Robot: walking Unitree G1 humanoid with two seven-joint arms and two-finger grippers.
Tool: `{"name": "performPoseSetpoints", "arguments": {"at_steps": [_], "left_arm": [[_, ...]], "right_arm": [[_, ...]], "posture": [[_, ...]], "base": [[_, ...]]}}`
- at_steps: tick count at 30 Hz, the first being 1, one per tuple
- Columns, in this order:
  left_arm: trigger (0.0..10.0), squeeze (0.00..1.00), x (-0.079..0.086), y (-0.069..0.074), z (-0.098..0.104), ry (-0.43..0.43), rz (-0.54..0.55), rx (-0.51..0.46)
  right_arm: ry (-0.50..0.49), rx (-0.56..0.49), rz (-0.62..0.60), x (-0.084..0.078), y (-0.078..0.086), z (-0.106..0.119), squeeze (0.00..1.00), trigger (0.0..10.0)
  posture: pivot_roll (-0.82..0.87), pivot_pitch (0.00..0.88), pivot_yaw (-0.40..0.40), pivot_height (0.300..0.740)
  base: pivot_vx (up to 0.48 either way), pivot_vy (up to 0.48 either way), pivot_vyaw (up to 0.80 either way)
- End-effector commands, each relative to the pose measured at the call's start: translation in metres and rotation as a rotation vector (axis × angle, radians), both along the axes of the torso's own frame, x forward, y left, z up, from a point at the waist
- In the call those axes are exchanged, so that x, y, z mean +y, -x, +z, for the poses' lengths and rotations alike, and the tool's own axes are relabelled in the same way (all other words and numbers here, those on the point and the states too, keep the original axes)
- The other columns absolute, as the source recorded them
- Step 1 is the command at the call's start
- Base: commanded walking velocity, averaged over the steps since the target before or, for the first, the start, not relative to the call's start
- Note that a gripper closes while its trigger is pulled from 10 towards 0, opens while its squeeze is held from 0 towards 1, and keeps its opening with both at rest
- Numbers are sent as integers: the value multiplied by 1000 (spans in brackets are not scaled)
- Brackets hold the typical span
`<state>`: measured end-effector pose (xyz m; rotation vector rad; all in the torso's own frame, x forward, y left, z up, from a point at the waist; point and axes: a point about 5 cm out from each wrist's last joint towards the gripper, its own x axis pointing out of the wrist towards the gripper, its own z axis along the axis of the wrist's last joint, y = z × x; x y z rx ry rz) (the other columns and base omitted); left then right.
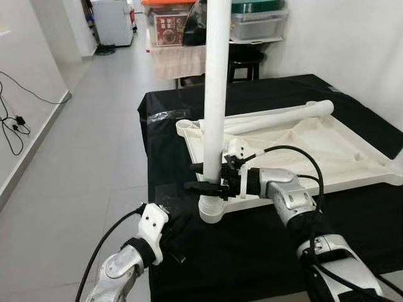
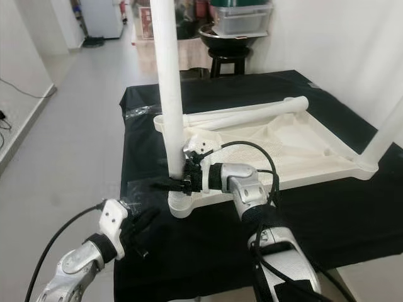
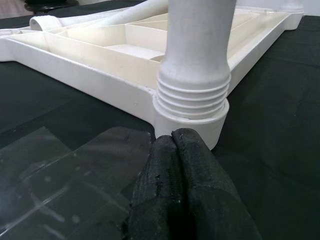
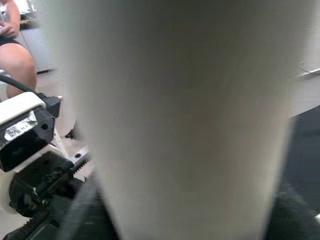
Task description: Building children table
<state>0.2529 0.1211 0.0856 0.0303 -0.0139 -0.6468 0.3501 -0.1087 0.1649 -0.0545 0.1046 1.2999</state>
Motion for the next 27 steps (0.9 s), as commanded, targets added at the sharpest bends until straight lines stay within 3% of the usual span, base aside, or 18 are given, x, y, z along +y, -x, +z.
{"name": "performPoseSetpoints", "arguments": {"at_steps": [1, 3, 5, 7, 9, 10, 11, 12, 14, 15, 17, 19, 22, 23, 24, 25, 27], "left_arm": [[10000, 0, 1, 2, 1, -2, 5, -9], [10000, 0, 1, 5, 1, 1, 7, -11], [10000, 0, 0, 7, 2, -2, 12, -27], [10000, 0, 0, 7, 2, -2, 12, -27], [10000, 0, 1, 11, 4, -7, 13, -39], [10000, 0, 1, 11, 4, -7, 13, -39], [10000, 0, 0, 15, 6, -1, 7, -43], [10000, 0, -1, 21, 8, 21, -9, -40], [10000, 0, -1, 21, 8, 21, -9, -40], [10000, 0, -3, 24, 9, 37, -21, -36], [10000, 0, -5, 29, 9, 63, -38, -22], [10000, 0, -9, 37, 10, 79, -63, -10], [10000, 0, -10, 39, 10, 81, -67, -8], [10000, 0, -9, 41, 10, 83, -55, -6], [10000, 0, -9, 41, 10, 83, -55, -6], [10000, 0, -8, 41, 10, 85, -39, -3], [10000, 0, -8, 41, 10, 87, -28, -1]], "right_arm": [[-15, 50, 3, -4, 6, -15, 0, 0], [-7, 55, -46, -14, 12, -24, 0, 0], [24, 72, -220, -20, 22, -44, 0, 0], [24, 72, -220, -20, 22, -44, 0, 0], [66, 95, -360, -22, 30, -61, 0, 0], [66, 95, -360, -22, 30, -61, 0, 0], [90, 153, -587, -23, 38, -76, 0, 0], [110, 196, -740, -22, 50, -86, 0, 0], [110, 196, -740, -22, 50, -86, 0, 0], [123, 223, -840, -23, 59, -91, 0, 0], [133, 220, -875, -24, 59, -89, 0, 0], [147, 180, -916, -29, 46, -80, 0, 0], [147, 168, -946, -31, 39, -75, 0, 0], [128, 155, -967, -30, 31, -68, 0, 4941], [128, 155, -967, -30, 31, -68, 0, 4941], [110, 142, -936, -30, 27, -63, 1000, 10000], [101, 134, -922, -30, 26, -60, 1000, 10000]], "posture": [[-13, 0, -12, 740], [-17, 0, -13, 740], [-25, 0, -17, 740], [-25, 0, -17, 740], [-28, 0, -23, 740], [-28, 0, -23, 740], [-36, 0, -18, 740], [-44, 0, -11, 740], [-44, 0, -11, 740], [-44, 0, -11, 740], [-53, 0, -4, 740], [-48, 0, 1, 740], [-50, 0, 6, 740], [-50, 0, 6, 740], [-50, 0, 6, 740], [-52, 0, 15, 740], [-51, 0, 17, 740]], "base": [[0, 0, 0], [0, 0, 0], [0, 0, 0], [0, 0, 0], [0, 0, 0], [0, 0, 0], [0, 0, 0], [0, 0, 0], [0, 0, 0], [0, 0, 0], [0, 0, 0], [0, 0, 0], [0, 0, 0], [0, 0, 0], [0, 0, 0], [0, 0, 0], [0, 0, 0]]}}
